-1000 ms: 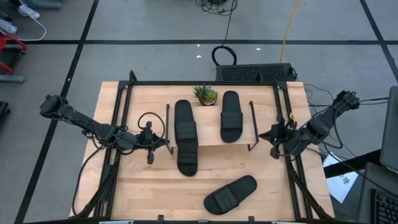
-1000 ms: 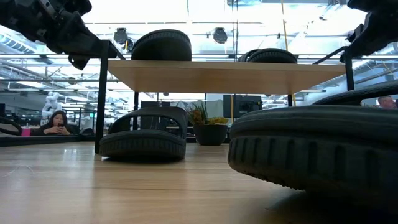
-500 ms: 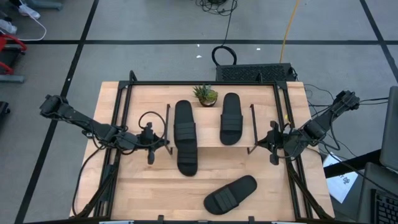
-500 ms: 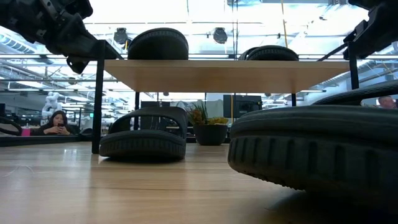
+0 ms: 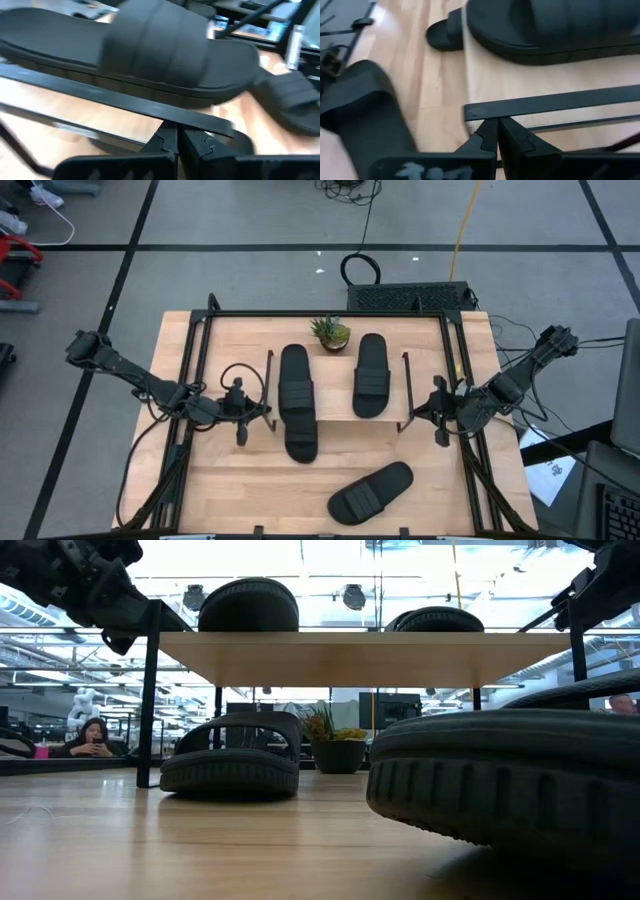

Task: Pick and place slides into the shelf
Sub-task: Adjust the shelf, then put the black slide under the shelf

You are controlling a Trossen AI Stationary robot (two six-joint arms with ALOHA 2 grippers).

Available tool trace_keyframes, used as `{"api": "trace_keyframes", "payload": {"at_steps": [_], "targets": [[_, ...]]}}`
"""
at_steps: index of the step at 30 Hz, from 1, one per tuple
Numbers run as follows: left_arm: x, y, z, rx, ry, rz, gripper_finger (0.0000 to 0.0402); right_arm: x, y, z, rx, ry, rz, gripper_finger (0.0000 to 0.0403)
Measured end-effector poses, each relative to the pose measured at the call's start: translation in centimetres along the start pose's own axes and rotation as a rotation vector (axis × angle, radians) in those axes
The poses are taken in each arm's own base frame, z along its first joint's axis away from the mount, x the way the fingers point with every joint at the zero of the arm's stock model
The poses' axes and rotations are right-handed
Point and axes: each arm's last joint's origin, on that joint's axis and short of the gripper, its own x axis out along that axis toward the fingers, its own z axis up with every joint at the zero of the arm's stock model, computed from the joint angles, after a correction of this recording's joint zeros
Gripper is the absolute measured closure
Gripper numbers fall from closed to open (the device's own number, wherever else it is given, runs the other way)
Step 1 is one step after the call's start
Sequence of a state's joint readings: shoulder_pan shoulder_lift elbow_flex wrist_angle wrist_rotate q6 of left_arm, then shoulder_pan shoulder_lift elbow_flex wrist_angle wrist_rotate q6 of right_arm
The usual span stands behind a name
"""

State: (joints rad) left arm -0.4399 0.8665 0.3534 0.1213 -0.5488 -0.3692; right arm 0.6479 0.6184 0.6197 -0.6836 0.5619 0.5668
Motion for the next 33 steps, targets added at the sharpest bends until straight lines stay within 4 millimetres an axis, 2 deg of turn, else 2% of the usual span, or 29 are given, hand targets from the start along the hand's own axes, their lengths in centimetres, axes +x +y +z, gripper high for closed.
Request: {"api": "trace_keyframes", "payload": {"at_steps": [6,14,20,27,33], "targets": [[0.0,0.4,-0.1,0.013,-0.029,0.130,0.0401,-0.1,-0.6,-0.3,0.018,-0.015,-0.109,0.0403],[-0.1,0.8,-0.3,0.028,-0.028,0.222,0.0401,-0.5,-1.7,-1.4,0.075,0.034,-0.223,0.0403],[-0.4,1.4,-0.8,0.050,-0.007,0.312,0.0401,-2.0,-3.2,-1.7,0.117,0.067,-0.296,0.0403],[-1.6,2.6,-0.7,0.087,-0.054,0.502,0.0401,-2.5,-3.1,-0.9,0.143,-0.035,-0.262,0.0403],[-2.6,3.2,-0.1,0.092,-0.122,0.593,0.0401,-3.0,-2.7,0.8,0.080,-0.139,-0.250,0.0403]]}}
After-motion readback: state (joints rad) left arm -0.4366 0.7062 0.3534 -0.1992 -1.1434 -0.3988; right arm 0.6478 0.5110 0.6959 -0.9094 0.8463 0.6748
